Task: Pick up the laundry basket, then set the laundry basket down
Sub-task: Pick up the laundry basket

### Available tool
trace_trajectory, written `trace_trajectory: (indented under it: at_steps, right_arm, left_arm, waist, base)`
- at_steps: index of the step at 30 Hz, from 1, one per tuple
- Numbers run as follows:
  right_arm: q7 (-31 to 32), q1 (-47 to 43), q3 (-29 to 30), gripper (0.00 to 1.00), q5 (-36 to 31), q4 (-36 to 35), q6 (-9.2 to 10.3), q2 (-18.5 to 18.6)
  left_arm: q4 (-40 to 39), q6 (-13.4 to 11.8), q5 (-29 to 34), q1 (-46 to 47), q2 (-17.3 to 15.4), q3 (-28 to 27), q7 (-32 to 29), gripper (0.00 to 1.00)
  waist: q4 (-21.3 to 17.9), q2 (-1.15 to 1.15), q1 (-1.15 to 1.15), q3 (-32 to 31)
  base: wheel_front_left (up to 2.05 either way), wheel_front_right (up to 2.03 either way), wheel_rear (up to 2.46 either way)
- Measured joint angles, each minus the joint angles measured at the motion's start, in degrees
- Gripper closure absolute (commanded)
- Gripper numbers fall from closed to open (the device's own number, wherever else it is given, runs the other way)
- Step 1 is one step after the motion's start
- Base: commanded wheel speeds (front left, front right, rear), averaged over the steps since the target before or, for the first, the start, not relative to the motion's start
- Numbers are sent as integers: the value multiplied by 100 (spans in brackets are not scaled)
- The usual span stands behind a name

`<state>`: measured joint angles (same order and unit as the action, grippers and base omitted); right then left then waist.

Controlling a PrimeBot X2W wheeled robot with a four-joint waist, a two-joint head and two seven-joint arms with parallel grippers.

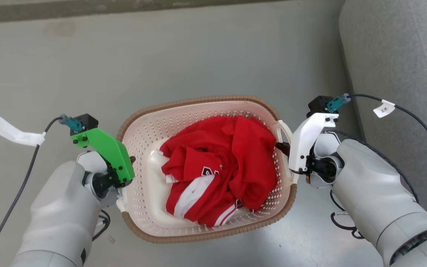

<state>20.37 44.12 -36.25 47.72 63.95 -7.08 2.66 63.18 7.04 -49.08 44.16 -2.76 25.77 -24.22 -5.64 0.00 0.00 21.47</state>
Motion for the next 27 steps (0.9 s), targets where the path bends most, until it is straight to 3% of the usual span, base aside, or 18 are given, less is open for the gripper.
trace_trajectory:
  at_steps: [27]
  right_arm:
    - [597, -305, -19, 100, 322, 453, -7, -66]
  left_arm:
    - [121, -4, -390, -603, 54, 176, -381, 100]
  waist:
    - [-79, 0, 0, -1242]
  base:
    - [0, 0, 0]
